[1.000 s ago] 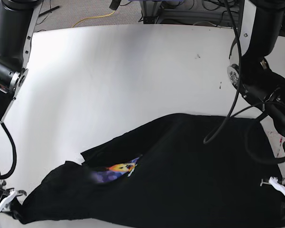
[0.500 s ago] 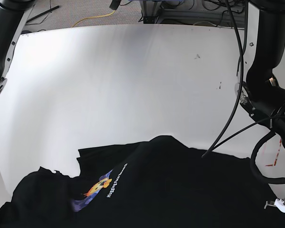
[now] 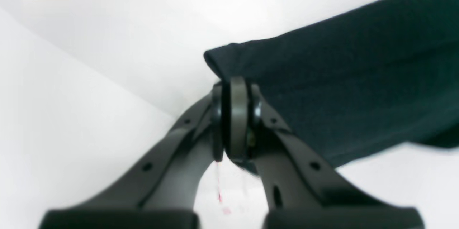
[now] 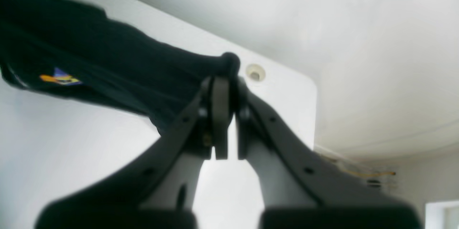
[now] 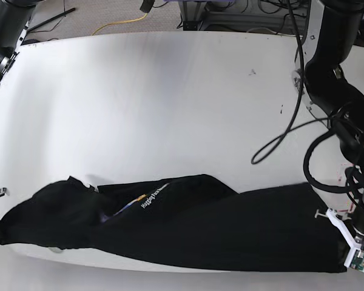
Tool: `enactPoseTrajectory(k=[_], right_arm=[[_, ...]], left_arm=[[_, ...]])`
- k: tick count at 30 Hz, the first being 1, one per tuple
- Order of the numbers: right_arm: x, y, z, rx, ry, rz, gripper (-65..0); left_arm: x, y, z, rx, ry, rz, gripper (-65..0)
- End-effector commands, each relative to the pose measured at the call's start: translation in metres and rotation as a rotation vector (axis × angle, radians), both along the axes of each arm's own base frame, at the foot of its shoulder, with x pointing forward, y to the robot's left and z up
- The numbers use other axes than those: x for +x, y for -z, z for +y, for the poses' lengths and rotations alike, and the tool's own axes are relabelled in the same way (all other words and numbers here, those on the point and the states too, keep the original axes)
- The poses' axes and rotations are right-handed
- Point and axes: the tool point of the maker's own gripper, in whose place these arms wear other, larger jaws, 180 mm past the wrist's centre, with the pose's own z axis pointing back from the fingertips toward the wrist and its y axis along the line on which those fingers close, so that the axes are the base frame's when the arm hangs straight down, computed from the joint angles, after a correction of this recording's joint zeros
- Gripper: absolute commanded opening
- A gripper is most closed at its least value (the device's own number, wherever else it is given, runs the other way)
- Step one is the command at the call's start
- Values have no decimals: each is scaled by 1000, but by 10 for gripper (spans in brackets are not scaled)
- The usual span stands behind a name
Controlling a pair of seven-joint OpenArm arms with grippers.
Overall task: Fold the T-shirt properly
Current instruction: 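Fold the shirt back over and lay it flat with both grippers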
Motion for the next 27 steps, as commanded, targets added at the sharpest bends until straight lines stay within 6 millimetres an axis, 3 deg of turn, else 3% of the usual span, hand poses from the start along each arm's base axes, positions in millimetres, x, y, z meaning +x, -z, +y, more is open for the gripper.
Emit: enactPoseTrajectory(k=[1, 8, 16, 23, 27], right_arm=[[-10, -4, -3, -30, 14, -22, -650], [-49, 55, 5, -20, 30, 73, -650], [-100, 128, 15, 50, 62, 233, -650], [-143, 187, 26, 149, 100, 384, -650], [-170, 217, 36, 197, 111, 473, -650]], left_arm=[[-7, 0, 3, 19, -10, -15, -650], [-32, 90, 2, 23, -9, 203, -650], [-91, 179, 36, -15, -112, 439, -650], [-144, 220, 71, 30, -195, 595, -650], [-173, 232, 94, 104, -226, 682, -650]])
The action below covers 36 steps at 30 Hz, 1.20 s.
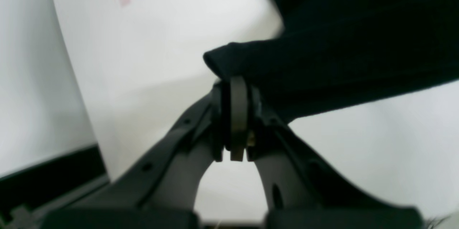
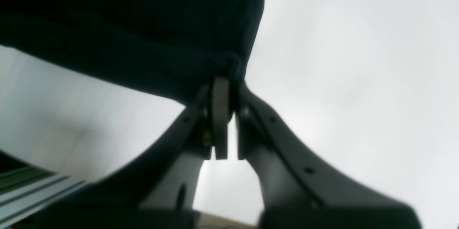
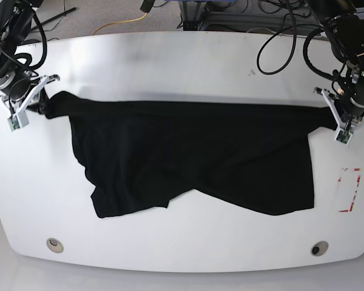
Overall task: Fold the T-shirt properly
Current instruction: 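Fold the shirt back over and lay it flat with both grippers, then open the right gripper and withdraw it from the shirt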
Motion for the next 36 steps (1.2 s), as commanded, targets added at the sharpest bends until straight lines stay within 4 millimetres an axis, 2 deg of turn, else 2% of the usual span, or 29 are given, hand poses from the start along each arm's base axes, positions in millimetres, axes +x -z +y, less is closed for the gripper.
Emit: enactPoseTrajectory(k=[1, 5, 8, 15, 21, 25, 29, 32, 34, 36], right_arm=[[-6, -1, -5, -19, 11, 0, -650], [-24, 16, 3, 16, 23, 55, -650], [-41, 31, 11, 50, 38, 102, -650], [-70, 53, 29, 117, 66, 174, -650], [-68, 52, 31, 123, 67, 167, -650], [-48, 43, 34, 144, 56, 109, -650], [-36, 44, 57, 173, -12, 104, -650], [-37, 47, 62, 181, -26, 112, -650], [-41, 50, 66, 193, -23, 128, -644], [-45, 54, 71, 213, -16, 143, -602]], left_arm=[[-8, -12, 22, 90, -12, 12, -650], [-27, -8, 40, 158, 0, 87, -650], [-49, 0, 52, 207, 20, 173, -650], [-65, 9, 54, 210, 23, 223, -650], [-66, 12, 51, 197, 20, 223, -650], [-64, 10, 50, 165, -9, 176, -650], [-57, 8, 47, 150, 6, 137, -650], [-58, 7, 50, 153, -3, 137, -650], [-64, 4, 59, 170, -30, 139, -650], [-68, 1, 67, 195, -54, 143, -650]])
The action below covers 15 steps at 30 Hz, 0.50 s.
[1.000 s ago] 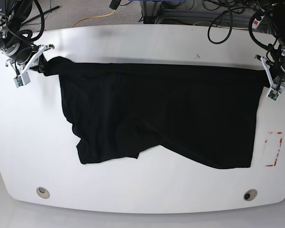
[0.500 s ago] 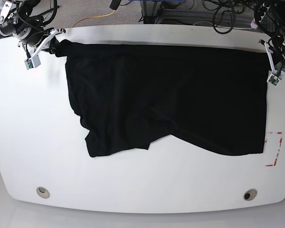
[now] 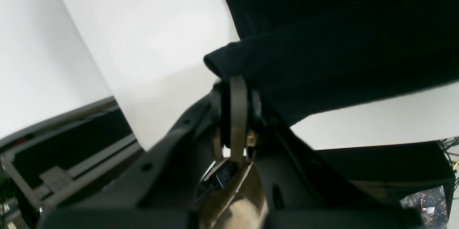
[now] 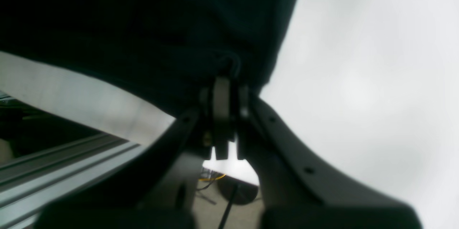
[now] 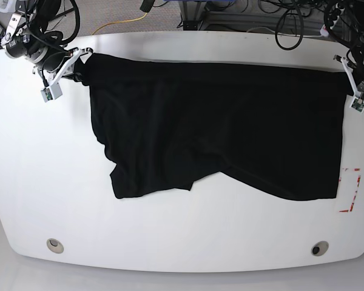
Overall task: Fold the T-shirt properly
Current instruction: 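Open the right gripper and withdraw it from the shirt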
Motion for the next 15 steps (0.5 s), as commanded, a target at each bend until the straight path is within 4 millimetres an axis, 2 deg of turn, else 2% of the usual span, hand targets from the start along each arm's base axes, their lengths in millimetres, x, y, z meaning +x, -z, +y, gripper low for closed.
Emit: enactPoseTrajectory(k=[1, 7, 9, 11, 15], right_arm=[[0, -3, 5, 17, 5, -10, -553], [-1, -16, 11, 167, 51, -89, -230], [1, -15, 6, 213, 85, -88, -154], [5, -9, 3, 241, 109, -83, -132], [7, 13, -2, 293, 158, -30, -187]], left_arm=[[-3, -13, 18, 78, -30, 0, -650], [-9, -11, 23, 90, -44, 15, -650], [-9, -11, 23, 90, -43, 14, -650], [-9, -11, 23, 88, -44, 15, -650], [-9, -10, 23, 87, -45, 17, -650]])
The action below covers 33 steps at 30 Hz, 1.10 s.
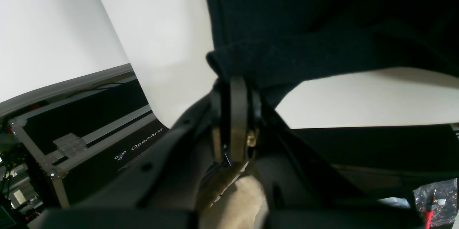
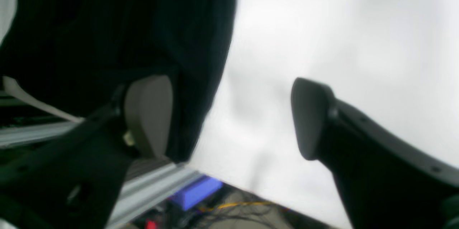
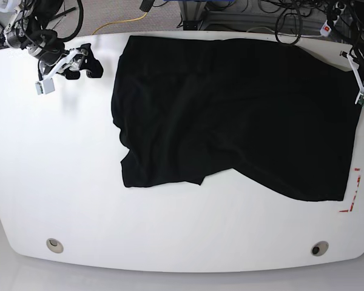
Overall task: Fold the T-shirt properly
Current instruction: 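Open the right gripper and withdraw it from the shirt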
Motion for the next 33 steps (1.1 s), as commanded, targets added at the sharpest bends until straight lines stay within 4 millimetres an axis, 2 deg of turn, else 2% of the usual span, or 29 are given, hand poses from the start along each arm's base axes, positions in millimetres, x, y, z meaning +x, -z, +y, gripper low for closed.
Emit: enactPoseTrajectory(k=[1, 7, 15, 19, 25, 33], right_arm=[[7, -1, -3, 22, 17, -21, -201], [13, 15, 25, 100, -30, 10, -228], [20, 19, 73, 207, -57, -9, -228], [28, 24, 85, 212, -24, 4, -228], [37, 26, 86, 183, -17, 3, -228], [39, 22, 45, 116, 54, -10, -228]], left_arm=[[5, -11, 6, 31, 5, -23, -650], [5, -10, 4, 28, 11, -20, -650], [6, -10, 4, 28, 12, -21, -650], [5, -10, 5, 28, 8, -21, -650], [5, -11, 5, 30, 8, -23, -650], [9, -11, 2, 20, 23, -40, -650]])
